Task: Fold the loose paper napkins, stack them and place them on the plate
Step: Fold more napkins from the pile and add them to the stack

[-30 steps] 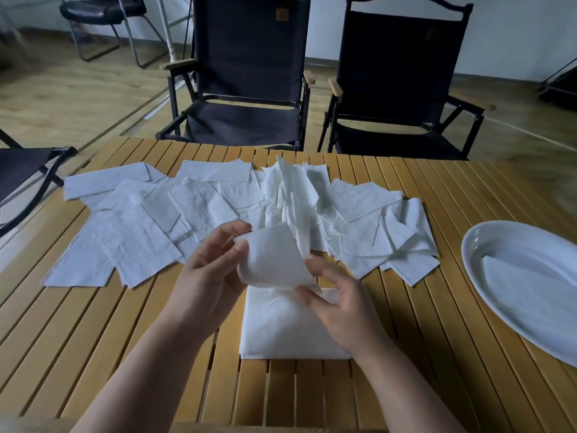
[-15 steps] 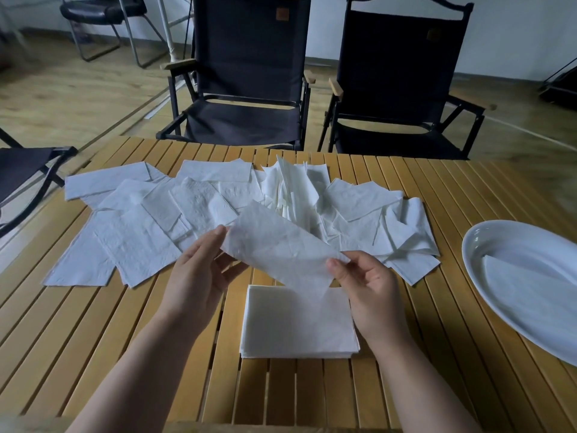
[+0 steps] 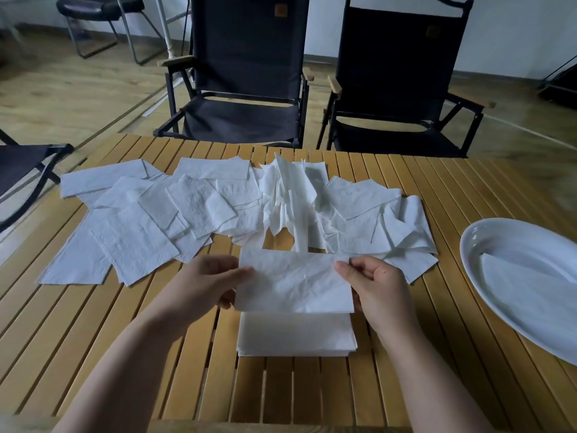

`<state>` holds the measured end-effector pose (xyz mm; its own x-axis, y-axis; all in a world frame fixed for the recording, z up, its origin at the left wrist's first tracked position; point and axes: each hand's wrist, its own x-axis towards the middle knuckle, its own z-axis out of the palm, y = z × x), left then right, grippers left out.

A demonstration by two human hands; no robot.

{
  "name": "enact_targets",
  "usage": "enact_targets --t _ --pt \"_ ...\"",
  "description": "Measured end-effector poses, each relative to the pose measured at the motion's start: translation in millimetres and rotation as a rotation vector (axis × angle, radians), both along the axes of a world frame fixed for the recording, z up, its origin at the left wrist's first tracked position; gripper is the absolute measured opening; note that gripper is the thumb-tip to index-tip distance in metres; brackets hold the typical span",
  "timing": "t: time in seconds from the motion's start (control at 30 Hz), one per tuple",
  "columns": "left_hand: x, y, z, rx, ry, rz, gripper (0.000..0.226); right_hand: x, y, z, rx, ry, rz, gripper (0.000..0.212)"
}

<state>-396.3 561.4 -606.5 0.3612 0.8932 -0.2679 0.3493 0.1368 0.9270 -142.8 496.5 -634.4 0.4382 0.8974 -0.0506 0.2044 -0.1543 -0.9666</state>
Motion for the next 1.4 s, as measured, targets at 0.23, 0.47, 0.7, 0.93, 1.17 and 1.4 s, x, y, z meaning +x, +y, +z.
enact_targets --t 0.23,0.47,0.7,0.93,1.17,1.4 --pt "0 -3 0 -0.094 0.248 -0.171 0.020 13 -3 -2 -0.147 -0.176 0.067 0.013" --pt "4 -3 -4 -0.095 0.391 -0.242 0.026 22 -6 -2 -0.262 -0.182 0.139 0.015" --pt "5 -1 -10 -0.079 0.430 -0.259 0.028 22 -7 -4 -0.347 -0.212 0.183 0.019" --pt "2 4 -20 -0.019 0.568 -0.298 0.031 19 -9 -6 -0.378 -0.266 0.201 0.024" --pt "3 7 -25 0.048 0.562 -0.209 0.041 20 -8 -1 -0.259 -0.357 0.032 0.020" --pt "41 19 -11 0.489 0.334 0.032 0.011 53 -9 -9 -0.046 -0.476 -0.257 0.020"
